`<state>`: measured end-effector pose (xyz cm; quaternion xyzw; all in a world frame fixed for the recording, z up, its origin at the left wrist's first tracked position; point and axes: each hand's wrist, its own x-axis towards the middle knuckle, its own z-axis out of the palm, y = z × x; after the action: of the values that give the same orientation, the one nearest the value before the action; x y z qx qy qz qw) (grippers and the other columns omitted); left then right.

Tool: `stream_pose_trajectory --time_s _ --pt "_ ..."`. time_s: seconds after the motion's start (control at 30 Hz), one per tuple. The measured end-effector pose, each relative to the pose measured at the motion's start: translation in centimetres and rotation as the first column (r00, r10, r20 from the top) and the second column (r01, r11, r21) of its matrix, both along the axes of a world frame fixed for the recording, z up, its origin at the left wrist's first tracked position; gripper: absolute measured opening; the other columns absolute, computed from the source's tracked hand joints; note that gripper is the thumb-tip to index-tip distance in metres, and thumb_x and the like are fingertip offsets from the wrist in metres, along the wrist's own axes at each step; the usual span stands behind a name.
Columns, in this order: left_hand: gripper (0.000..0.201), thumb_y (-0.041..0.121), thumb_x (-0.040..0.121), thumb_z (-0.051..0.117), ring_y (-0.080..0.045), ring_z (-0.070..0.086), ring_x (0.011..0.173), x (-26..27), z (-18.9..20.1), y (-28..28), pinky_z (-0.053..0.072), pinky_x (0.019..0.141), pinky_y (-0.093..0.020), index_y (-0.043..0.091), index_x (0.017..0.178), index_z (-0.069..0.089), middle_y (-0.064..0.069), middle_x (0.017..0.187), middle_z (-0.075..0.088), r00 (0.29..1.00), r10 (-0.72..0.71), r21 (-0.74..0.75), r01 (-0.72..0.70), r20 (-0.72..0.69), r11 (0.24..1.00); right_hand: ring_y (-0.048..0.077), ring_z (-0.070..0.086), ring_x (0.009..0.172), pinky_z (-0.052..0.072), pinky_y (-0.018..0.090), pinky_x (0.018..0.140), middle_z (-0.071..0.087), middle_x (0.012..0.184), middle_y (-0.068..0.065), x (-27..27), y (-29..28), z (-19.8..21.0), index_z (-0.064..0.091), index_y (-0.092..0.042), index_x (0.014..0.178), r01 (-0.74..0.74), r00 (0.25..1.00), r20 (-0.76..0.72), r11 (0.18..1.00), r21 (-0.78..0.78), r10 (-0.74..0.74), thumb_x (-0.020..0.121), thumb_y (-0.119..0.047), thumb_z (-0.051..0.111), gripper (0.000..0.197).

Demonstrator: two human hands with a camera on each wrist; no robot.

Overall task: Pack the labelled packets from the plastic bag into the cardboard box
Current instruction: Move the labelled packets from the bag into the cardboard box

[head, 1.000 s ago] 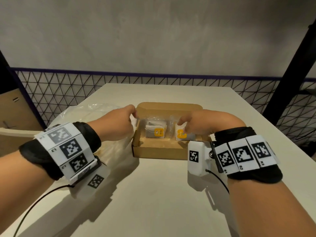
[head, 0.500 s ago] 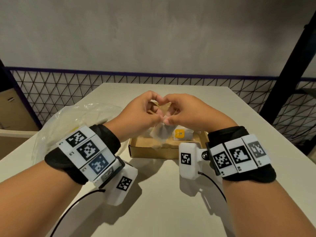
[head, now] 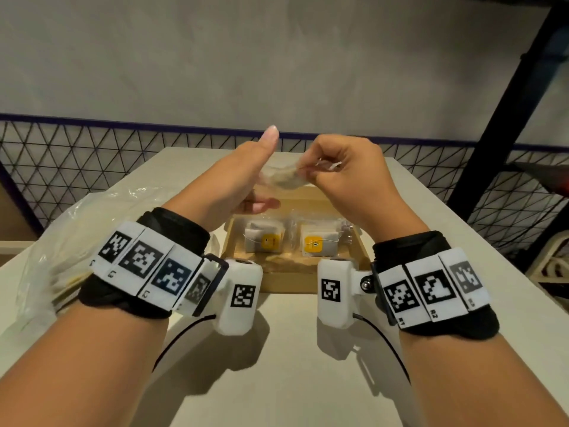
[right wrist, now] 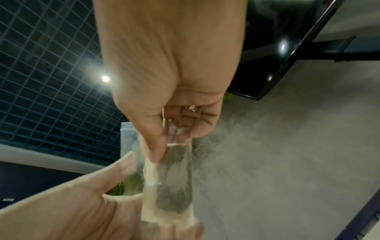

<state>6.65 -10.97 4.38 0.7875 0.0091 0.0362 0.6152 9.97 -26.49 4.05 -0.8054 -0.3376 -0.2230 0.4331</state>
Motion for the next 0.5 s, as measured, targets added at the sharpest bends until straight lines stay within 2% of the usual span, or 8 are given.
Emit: stream_pose_trajectory --time_s 0.03,0.1,0.17,0.2,0.27,0.37,0.43,0.5 --pt "0.044 0.055 0.091 0.041 -0.019 0.067 0.08 0.0 0.1 0.0 0.051 0.064 -0.024 0.027 0.124 0.044 -0.01 0.111 0.059 0.999 -0.035 -0.055 0.035 0.005 0.998 -0.005 0.056 0.073 0.047 0.01 0.071 0.059 0.074 -0.018 -0.1 0.1 -0.1 0.068 -0.014 0.078 -0.024 1.0 -0.007 1.0 -0.014 0.024 0.08 0.002 0.063 0.017" --pt "0.029 0.028 0.091 0.056 -0.019 0.067 0.081 0.0 0.1 0.2 0.051 0.062 -0.022 0.025 0.118 0.047 -0.011 0.11 0.061 0.996 -0.031 -0.113 0.039 0.078 0.993 -0.001 0.058 0.075 0.048 0.012 0.073 0.061 0.075 -0.012 -0.2 0.2 0.0 0.07 -0.015 0.077 -0.078 0.996 -0.044 0.996 -0.033 0.076 0.078 0.001 0.063 0.017" --pt "0.043 0.003 0.084 0.063 -0.018 0.064 0.089 0.3 -0.1 0.7 0.052 0.07 -0.024 0.022 0.119 0.047 -0.006 0.103 0.061 0.988 0.024 -0.1 -0.009 0.155 0.995 0.007 0.06 0.084 0.049 0.017 0.077 0.065 0.082 -0.006 -0.6 0.0 0.3 0.069 -0.023 0.071 -0.154 0.979 -0.139 0.988 -0.031 0.149 0.073 -0.007 0.055 0.021" --pt "0.049 -0.002 0.081 0.064 -0.017 0.062 0.094 0.4 -0.2 0.9 0.052 0.074 -0.025 0.023 0.12 0.047 -0.003 0.103 0.061 0.981 0.042 -0.059 -0.031 0.191 0.998 0.006 0.06 0.089 0.048 0.016 0.079 0.065 0.086 -0.005 -0.8 -0.1 0.4 0.068 -0.026 0.07 -0.177 0.967 -0.188 0.984 -0.013 0.171 0.07 -0.011 0.051 0.023" --pt "0.061 -0.002 0.078 0.068 -0.016 0.06 0.102 0.3 -0.2 1.3 0.052 0.077 -0.027 0.029 0.125 0.045 0.003 0.11 0.059 0.968 0.046 0.047 -0.059 0.246 0.997 0.003 0.057 0.093 0.046 0.013 0.081 0.062 0.094 -0.008 -0.7 -0.2 0.5 0.068 -0.027 0.078 -0.148 0.96 -0.237 0.988 0.031 0.151 0.071 -0.016 0.05 0.022" --pt "0.079 0.003 0.075 0.073 -0.014 0.056 0.106 -0.2 -0.1 1.4 0.052 0.078 -0.024 0.037 0.135 0.035 0.008 0.126 0.052 0.966 -0.023 0.153 -0.017 0.259 0.988 0.006 0.056 0.091 0.048 0.02 0.079 0.057 0.102 -0.009 -0.5 0.1 0.2 0.06 -0.03 0.106 -0.046 0.958 -0.284 0.999 0.014 0.048 0.085 -0.013 0.058 0.027" --pt "0.086 0.005 0.073 0.074 -0.01 0.053 0.112 -0.4 -0.2 1.1 0.048 0.074 -0.016 0.039 0.138 0.031 0.01 0.132 0.048 0.965 -0.066 0.209 0.011 0.255 0.978 0.009 0.059 0.085 0.052 0.021 0.075 0.059 0.097 -0.006 -0.5 0.3 -0.1 0.053 -0.029 0.121 -0.048 0.935 -0.352 0.999 -0.015 0.039 0.085 -0.008 0.061 0.042" --pt "0.086 0.006 0.072 0.076 -0.007 0.054 0.112 -0.7 -0.3 0.8 0.048 0.075 -0.015 0.039 0.138 0.032 0.01 0.13 0.052 0.965 -0.076 0.272 0.006 0.25 0.962 0.009 0.061 0.08 0.054 0.024 0.077 0.059 0.085 -0.005 -0.6 0.6 -0.1 0.051 -0.026 0.127 -0.053 0.931 -0.362 0.998 -0.033 0.038 0.084 -0.004 0.063 0.05"
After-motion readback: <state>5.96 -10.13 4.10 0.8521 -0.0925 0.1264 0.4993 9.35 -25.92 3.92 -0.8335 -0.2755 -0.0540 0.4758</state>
